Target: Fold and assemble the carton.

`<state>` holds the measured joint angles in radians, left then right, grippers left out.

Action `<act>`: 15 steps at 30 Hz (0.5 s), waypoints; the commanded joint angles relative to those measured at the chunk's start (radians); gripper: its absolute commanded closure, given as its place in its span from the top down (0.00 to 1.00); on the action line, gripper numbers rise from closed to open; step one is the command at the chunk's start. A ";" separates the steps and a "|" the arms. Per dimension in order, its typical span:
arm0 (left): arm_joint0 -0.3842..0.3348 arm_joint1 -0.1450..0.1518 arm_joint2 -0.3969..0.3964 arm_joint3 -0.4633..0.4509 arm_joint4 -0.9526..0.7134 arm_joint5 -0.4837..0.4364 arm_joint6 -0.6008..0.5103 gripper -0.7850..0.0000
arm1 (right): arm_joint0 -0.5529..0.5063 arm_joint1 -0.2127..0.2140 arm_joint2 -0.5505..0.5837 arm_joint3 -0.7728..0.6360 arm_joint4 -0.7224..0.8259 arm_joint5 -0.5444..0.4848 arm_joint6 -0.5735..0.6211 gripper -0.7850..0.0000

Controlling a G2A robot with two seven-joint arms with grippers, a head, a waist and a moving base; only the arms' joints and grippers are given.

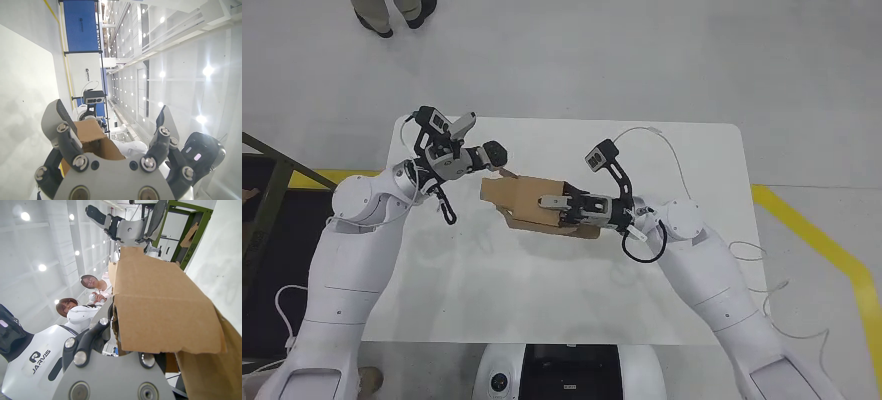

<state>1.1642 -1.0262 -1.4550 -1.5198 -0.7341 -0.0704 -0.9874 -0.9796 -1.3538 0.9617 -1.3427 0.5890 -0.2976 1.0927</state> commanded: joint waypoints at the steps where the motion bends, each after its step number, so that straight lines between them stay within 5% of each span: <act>1: -0.010 -0.002 0.016 0.001 0.003 0.000 -0.006 1.00 | 0.001 -0.002 -0.010 -0.001 0.005 0.001 0.006 0.00; 15: 0.049 0.002 -0.011 -0.077 -0.015 0.016 -0.032 1.00 | 0.012 -0.004 0.016 0.046 -0.011 -0.030 -0.068 0.00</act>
<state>1.2060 -1.0246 -1.4640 -1.5910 -0.7489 -0.0569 -1.0204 -0.9677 -1.3574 0.9772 -1.2966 0.5787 -0.3278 1.0257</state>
